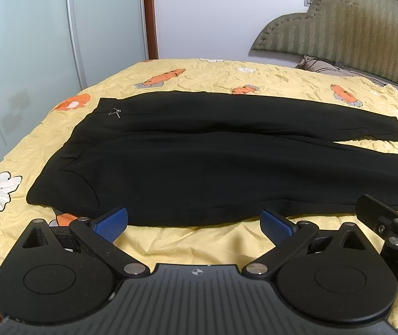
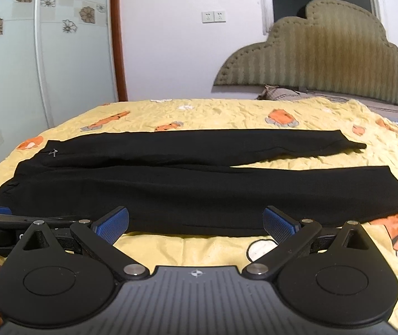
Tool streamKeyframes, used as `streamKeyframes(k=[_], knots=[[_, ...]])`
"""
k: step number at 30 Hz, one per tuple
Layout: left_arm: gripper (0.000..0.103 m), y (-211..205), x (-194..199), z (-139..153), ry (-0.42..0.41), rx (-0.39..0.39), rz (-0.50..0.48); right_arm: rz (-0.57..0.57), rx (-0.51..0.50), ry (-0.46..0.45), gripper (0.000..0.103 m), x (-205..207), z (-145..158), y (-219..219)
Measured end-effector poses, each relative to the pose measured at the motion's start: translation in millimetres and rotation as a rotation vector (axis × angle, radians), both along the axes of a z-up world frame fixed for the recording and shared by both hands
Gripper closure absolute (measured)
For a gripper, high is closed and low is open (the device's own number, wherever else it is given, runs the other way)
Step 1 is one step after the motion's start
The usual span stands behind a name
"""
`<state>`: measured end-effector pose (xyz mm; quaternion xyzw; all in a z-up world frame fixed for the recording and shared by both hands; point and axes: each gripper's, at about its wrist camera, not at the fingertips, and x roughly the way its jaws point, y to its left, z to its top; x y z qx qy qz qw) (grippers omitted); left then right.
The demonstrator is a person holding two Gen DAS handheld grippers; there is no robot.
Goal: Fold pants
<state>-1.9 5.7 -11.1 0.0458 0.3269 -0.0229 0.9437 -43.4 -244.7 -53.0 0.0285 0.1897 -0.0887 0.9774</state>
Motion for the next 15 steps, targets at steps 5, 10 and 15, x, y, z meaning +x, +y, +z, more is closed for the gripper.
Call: streamKeyframes(k=[5, 10, 15], knots=[[0.0, 1, 7, 2, -0.014, 0.024, 0.005, 0.051, -0.049, -0.029, 0.0, 6, 8, 1], [0.0, 7, 25, 9, -0.049, 0.077, 0.033, 0.16, -0.16, -0.125, 0.0, 25, 28, 8], [0.0, 27, 62, 21, -0.028, 0.064, 0.058, 0.371, -0.151, -0.053, 0.0, 88, 48, 9]])
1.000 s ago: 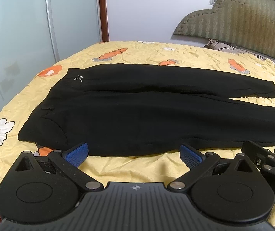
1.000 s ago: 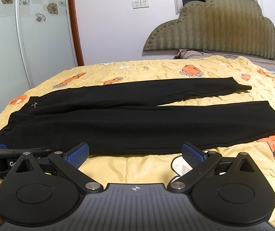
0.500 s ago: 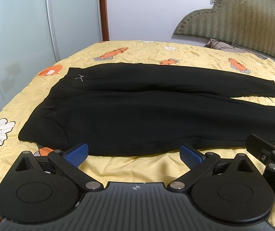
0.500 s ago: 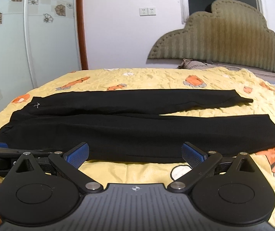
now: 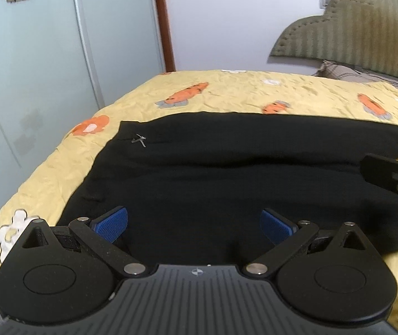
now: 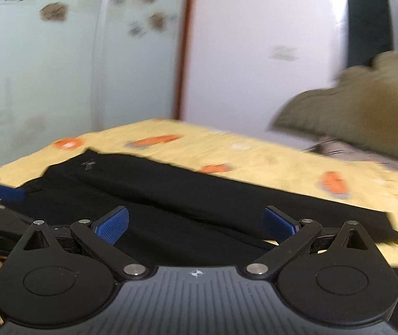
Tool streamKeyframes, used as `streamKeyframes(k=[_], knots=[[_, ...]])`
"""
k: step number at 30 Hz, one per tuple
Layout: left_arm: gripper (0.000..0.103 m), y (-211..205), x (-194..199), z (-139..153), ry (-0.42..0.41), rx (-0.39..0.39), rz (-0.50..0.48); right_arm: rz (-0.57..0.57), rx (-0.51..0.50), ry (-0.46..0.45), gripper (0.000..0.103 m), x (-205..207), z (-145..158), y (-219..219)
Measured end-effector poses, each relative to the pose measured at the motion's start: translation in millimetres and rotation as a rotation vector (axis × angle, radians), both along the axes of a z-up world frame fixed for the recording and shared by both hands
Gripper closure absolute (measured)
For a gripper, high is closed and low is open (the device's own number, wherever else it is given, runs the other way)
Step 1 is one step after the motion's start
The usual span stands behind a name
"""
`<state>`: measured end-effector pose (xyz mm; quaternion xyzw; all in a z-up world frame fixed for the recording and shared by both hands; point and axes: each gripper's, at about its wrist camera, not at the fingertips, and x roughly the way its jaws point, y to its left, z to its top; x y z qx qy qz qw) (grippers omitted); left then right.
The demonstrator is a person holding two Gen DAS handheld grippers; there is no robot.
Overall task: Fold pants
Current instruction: 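Grasp the waistband end of the black trousers with both tools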
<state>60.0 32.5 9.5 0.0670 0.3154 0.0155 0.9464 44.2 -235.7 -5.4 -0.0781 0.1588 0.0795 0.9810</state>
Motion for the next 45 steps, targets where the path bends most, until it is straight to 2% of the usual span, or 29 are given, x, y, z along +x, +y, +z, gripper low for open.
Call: streamKeyframes(k=[5, 9, 13, 16, 20, 22, 23, 24, 26, 27, 28, 30, 32, 35, 38, 41, 43, 45], knots=[[0.0, 33, 54, 16, 0.056, -0.071, 0.059, 0.18, -0.041, -0.025, 0.0, 77, 7, 7], [0.0, 62, 105, 26, 0.111, -0.136, 0.123, 0.294, -0.107, 0.129, 0.0, 155, 6, 23], [0.001, 87, 152, 25, 0.161, -0.211, 0.188, 0.392, -0.165, 0.167, 0.001, 223, 3, 41], [0.001, 101, 188, 20, 0.235, -0.244, 0.219, 0.435, -0.222, 0.223, 0.001, 268, -4, 52], [0.001, 109, 229, 15, 0.298, -0.25, 0.214, 0.495, -0.167, 0.373, 0.008, 326, -13, 59], [0.001, 106, 245, 13, 0.315, -0.222, 0.21, 0.513, -0.138, 0.425, 0.013, 350, -19, 61], [0.001, 106, 255, 12, 0.325, -0.207, 0.215, 0.516, -0.122, 0.45, 0.023, 360, -21, 61], [0.001, 105, 263, 11, 0.333, -0.205, 0.215, 0.519, -0.099, 0.483, 0.042, 370, -25, 61], [0.001, 110, 282, 8, 0.367, -0.236, 0.226, 0.52, -0.059, 0.544, 0.065, 383, -32, 62], [0.001, 114, 292, 5, 0.389, -0.268, 0.232, 0.525, -0.058, 0.546, 0.07, 384, -34, 61], [0.001, 118, 301, 3, 0.411, -0.299, 0.231, 0.537, -0.073, 0.536, 0.073, 382, -34, 62], [0.002, 126, 318, -1, 0.464, -0.367, 0.248, 0.559, -0.118, 0.509, 0.091, 372, -33, 65], [0.002, 135, 332, -7, 0.518, -0.443, 0.263, 0.563, -0.216, 0.41, 0.094, 351, -29, 72], [0.002, 146, 345, -14, 0.577, -0.547, 0.298, 0.59, -0.39, 0.251, 0.095, 312, -27, 89], [0.002, 153, 352, -18, 0.61, -0.612, 0.323, 0.604, -0.564, 0.103, 0.095, 273, -30, 104], [0.001, 162, 356, -24, 0.633, -0.732, 0.331, 0.614, -0.671, -0.012, 0.096, 240, -34, 113], [0.002, 166, 360, -30, 0.66, -0.776, 0.346, 0.622, -0.71, -0.069, 0.096, 222, -34, 115], [0.003, 169, 360, -30, 0.651, -0.81, 0.352, 0.621, -0.74, -0.11, 0.096, 209, -35, 116]])
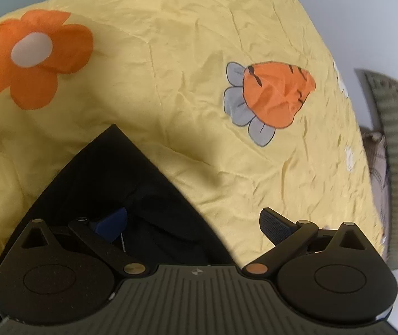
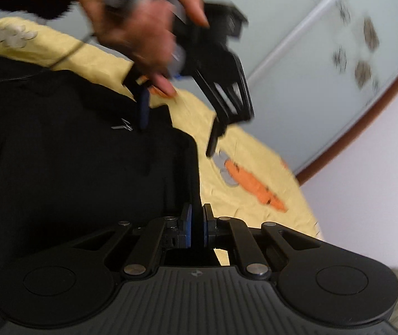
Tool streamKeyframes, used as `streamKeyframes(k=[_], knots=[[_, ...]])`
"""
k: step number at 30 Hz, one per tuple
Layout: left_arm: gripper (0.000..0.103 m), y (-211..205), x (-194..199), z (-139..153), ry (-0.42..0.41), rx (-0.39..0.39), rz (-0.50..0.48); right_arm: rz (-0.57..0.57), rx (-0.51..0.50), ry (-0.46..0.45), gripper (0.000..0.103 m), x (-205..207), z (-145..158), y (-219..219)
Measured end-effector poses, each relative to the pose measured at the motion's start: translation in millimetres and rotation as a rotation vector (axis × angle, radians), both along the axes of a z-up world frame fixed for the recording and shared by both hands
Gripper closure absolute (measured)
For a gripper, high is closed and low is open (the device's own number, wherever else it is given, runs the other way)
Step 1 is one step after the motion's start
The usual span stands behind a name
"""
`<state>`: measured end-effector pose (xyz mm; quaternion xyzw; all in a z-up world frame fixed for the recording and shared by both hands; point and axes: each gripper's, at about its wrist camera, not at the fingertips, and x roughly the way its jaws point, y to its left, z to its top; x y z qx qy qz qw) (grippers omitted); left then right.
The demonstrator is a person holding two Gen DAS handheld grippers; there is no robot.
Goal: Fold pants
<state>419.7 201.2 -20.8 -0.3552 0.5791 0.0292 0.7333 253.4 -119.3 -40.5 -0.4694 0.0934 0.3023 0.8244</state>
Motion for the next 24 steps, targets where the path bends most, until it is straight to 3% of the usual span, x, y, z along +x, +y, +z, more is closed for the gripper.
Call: streamKeyframes(k=[1, 3, 5, 6, 10, 17, 21, 24], knots=[[0.012, 0, -1, 0, -0.012, -0.021, -0.005, 0.001, -0.003, -0.008, 0.096, -3, -1, 1], [0.041, 0, -8, 2, -0.031, -0.044, -0.018, -0.014, -0.003, -0.017, 0.096, -6, 0, 2], [0.085, -1, -16, 1, -0.018, -0.076, -0.041, -0.028, 0.013, -0.029, 0.096, -10, 0, 1], [0.094, 0, -20, -1, -0.013, -0.107, -0.046, -0.036, 0.028, -0.03, 0.096, -11, 2, 1], [0.096, 7, -57, 13, -0.089, -0.1, 0.001, -0.054, 0.063, -0.027, 0.096, -20, 5, 1], [0.096, -14, -169, 69, -0.32, 0.145, -0.112, -0.004, 0.061, -0.035, 0.096, -93, 6, 14], [0.097, -18, -234, 59, -0.326, 0.208, -0.146, 0.037, 0.046, -0.012, 0.096, -144, 1, 18], [0.097, -14, -270, 36, -0.261, 0.178, -0.145, 0.05, 0.029, 0.021, 0.096, -172, -9, 16]])
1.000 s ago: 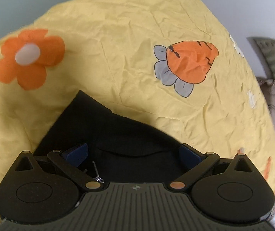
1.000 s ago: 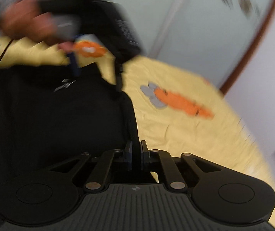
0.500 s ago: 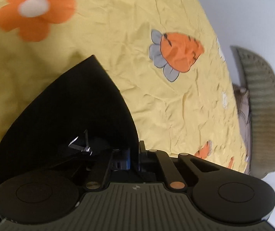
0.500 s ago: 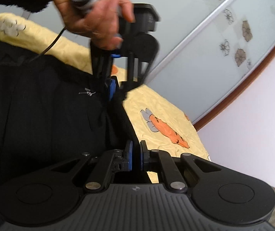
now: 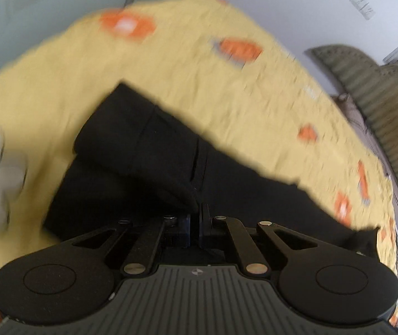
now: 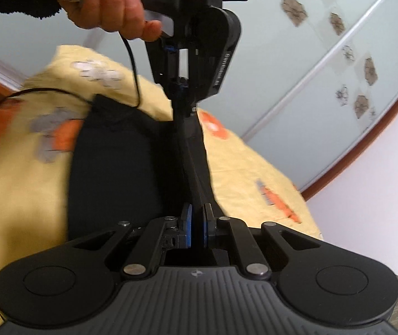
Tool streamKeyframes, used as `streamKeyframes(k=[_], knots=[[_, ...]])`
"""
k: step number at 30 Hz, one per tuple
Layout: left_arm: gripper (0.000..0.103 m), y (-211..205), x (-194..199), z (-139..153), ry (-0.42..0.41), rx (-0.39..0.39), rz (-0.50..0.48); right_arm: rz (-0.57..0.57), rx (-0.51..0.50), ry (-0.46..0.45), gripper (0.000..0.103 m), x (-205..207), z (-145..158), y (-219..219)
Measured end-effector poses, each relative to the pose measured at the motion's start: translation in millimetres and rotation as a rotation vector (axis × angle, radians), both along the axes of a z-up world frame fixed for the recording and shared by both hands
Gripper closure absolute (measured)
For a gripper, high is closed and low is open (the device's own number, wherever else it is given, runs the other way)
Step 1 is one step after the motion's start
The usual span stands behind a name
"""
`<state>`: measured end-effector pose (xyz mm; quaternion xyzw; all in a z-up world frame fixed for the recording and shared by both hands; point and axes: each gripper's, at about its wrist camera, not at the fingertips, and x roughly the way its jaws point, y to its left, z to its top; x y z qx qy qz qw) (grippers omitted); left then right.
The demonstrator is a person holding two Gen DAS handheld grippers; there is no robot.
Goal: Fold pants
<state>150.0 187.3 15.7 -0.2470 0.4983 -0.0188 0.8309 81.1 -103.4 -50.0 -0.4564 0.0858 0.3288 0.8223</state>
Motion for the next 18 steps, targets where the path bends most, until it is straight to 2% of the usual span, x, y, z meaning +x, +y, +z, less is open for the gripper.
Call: streamKeyframes(k=[3, 6, 8, 12, 14, 16, 18], knots=[[0.096, 2, -19, -20, 0.051, -0.015, 0.012, 0.009, -0.002, 0.047, 0.096, -25, -10, -1], [0.095, 4, -32, -20, 0.021, 0.012, 0.04, 0.025, 0.01, 0.079, 0.096, -42, -20, 5], [0.094, -2, -35, -16, -0.01, 0.061, 0.033, 0.032, 0.015, 0.109, 0.096, -44, -25, 8], [0.094, -8, -40, -23, 0.008, 0.095, 0.038, 0.024, 0.005, 0.16, 0.096, -47, -38, 14], [0.094, -7, -45, -24, 0.003, 0.09, 0.05, 0.016, 0.018, 0.081, 0.096, -64, -37, 5], [0.094, -8, -48, -22, -0.007, 0.086, 0.064, -0.057, 0.028, -0.032, 0.095, -72, -28, -9], [0.094, -9, -47, -21, -0.01, 0.083, 0.079, -0.138, 0.009, -0.093, 0.095, -72, -22, -28]])
